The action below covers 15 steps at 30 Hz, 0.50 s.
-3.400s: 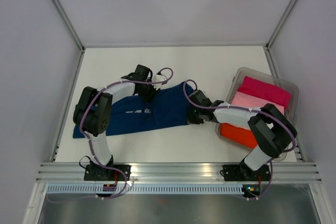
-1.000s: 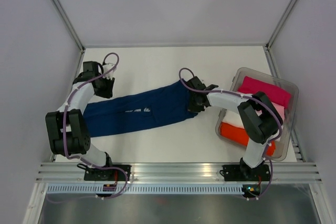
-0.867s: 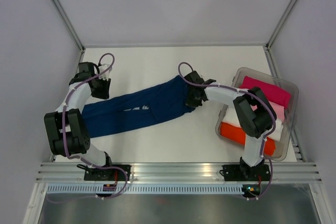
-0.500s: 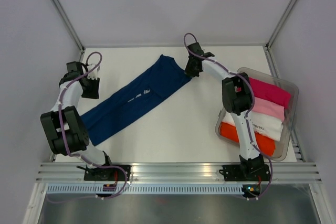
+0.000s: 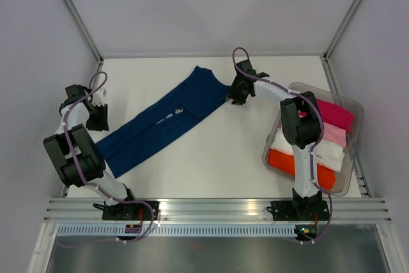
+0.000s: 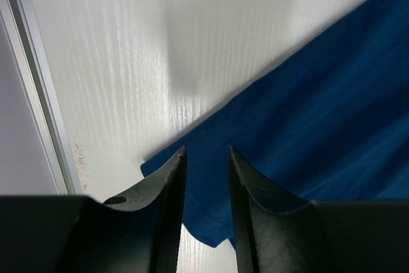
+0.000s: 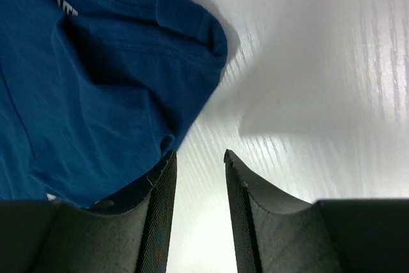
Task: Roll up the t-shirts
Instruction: Fold the tshirt
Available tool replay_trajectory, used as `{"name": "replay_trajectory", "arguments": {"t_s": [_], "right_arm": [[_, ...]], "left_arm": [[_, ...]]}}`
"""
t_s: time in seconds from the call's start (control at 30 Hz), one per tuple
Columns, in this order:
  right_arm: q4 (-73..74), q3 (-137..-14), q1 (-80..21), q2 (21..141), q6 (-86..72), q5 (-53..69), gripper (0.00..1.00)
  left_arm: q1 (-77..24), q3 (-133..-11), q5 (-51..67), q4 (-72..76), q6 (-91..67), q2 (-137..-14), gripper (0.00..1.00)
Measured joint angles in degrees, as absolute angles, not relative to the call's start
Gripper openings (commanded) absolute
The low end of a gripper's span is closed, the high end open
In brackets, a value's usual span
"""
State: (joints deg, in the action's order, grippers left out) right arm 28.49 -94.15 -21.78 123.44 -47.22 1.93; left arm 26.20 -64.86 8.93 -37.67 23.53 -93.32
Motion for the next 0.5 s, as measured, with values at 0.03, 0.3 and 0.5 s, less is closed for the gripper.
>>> {"name": "replay_trajectory", "arguments": {"t_s": [0.03, 0.3, 0.5], "right_arm": [[27.8, -94.1, -21.8, 123.8, -48.3, 1.9, 0.43], [23.7, -96.3, -21.1, 128.6, -55.9, 2.7, 0.17], [22.1, -98.0, -20.0, 130.8, -60.5, 3.7, 0.00]], "left_arm": [[26.5, -64.6, 8.9, -37.7, 23.6, -93.6, 0.38], [27.8, -63.7, 9.1, -37.7, 24.8, -93.8, 0.38], [27.8, -62.7, 9.3, -37.6, 26.0, -93.6, 0.38]]}}
